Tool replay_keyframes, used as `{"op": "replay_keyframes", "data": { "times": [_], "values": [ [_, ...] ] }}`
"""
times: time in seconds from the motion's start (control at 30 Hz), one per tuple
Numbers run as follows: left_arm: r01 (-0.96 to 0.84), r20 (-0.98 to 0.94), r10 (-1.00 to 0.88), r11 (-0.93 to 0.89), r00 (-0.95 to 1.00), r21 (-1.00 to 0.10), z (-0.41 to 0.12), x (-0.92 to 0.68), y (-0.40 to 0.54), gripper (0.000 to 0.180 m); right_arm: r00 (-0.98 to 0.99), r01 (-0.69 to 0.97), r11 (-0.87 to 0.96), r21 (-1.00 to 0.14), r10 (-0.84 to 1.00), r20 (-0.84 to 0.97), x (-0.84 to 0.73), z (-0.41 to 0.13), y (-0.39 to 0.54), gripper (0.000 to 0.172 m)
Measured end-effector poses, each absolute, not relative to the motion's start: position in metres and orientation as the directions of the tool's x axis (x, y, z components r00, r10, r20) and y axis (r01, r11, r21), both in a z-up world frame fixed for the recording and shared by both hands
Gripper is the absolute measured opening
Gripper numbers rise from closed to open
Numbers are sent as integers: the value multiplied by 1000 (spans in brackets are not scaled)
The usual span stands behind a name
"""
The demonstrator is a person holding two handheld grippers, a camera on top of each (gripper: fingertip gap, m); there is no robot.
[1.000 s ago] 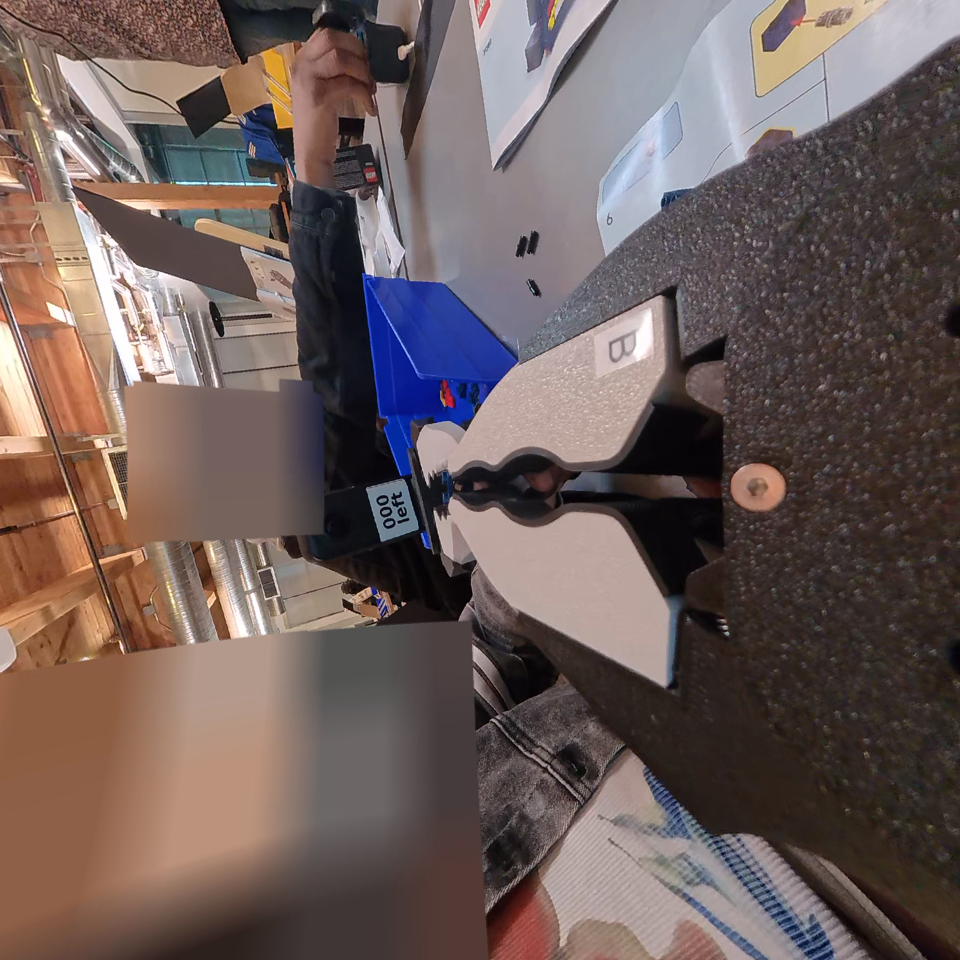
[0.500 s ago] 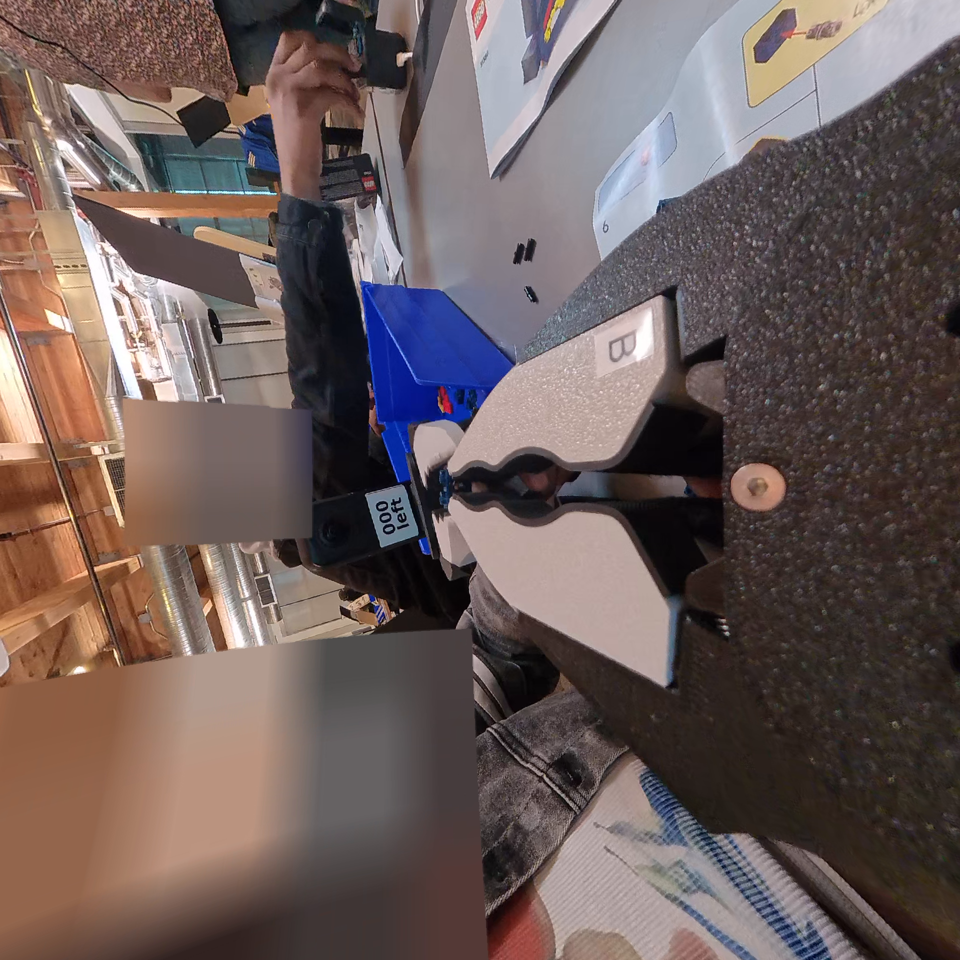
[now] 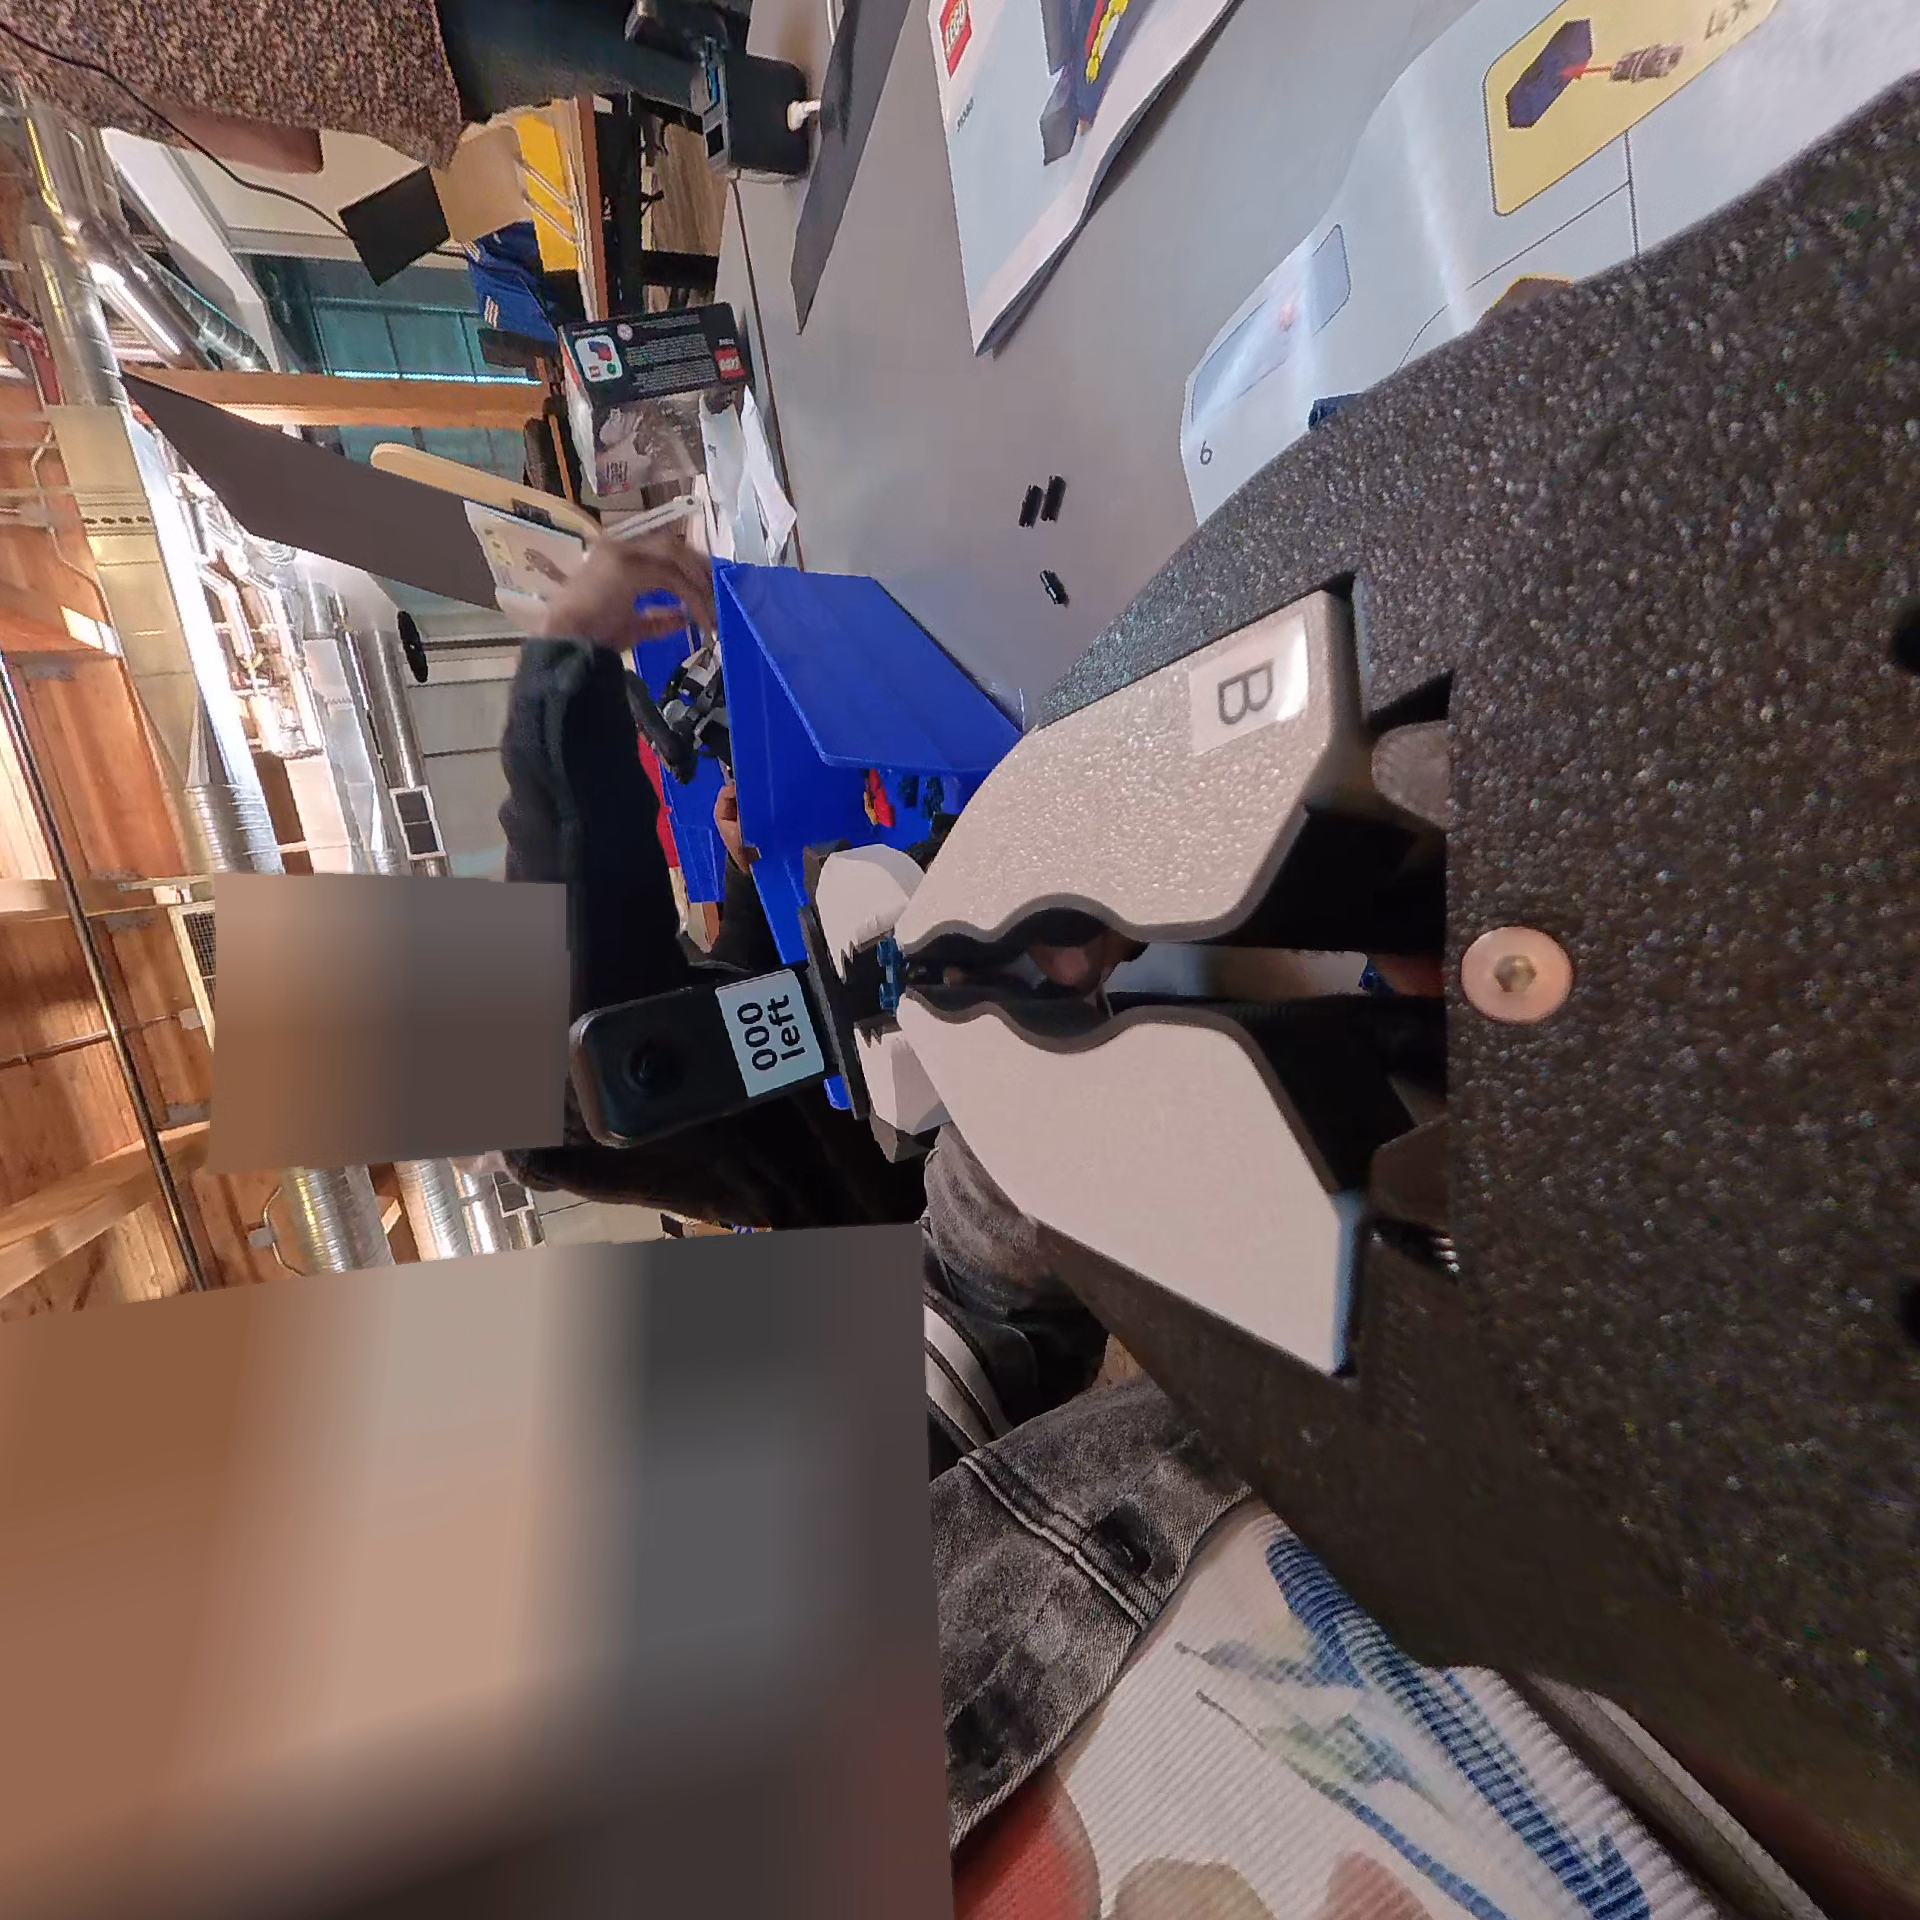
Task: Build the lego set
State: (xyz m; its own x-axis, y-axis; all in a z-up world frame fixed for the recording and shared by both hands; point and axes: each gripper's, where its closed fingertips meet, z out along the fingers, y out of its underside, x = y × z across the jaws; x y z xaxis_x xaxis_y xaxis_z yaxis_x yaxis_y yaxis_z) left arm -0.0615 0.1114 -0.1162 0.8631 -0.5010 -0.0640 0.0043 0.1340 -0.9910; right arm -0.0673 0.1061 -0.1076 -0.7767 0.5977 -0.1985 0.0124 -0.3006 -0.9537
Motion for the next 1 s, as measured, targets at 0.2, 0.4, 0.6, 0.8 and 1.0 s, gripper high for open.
{"op": "replay_keyframes", "data": {
  "times": [0.2, 0.4, 0.6, 0.8, 1.0],
  "values": [
    [1, -66, -496, 133, 866, -991, -116, -63, 112, 16, -775, 15, -302, -953, 598, -202, -68, -108, 106, 4],
    [-8, -74, -489, 135, 869, -991, -116, -64, 113, 16, -770, 19, -301, -953, 603, -206, -69, -109, 107, 4],
    [-20, -83, -477, 134, 875, -991, -117, -66, 114, 16, -762, 25, -303, -953, 611, -214, -71, -110, 107, 4],
    [-24, -84, -467, 133, 880, -991, -118, -68, 114, 16, -746, 24, -304, -952, 629, -220, -73, -111, 109, 5],
    [-8, -76, -431, 157, 899, -988, -114, -78, 114, 16, -683, 2, -327, -945, 690, -240, -78, -109, 120, 11]
  ]
}}
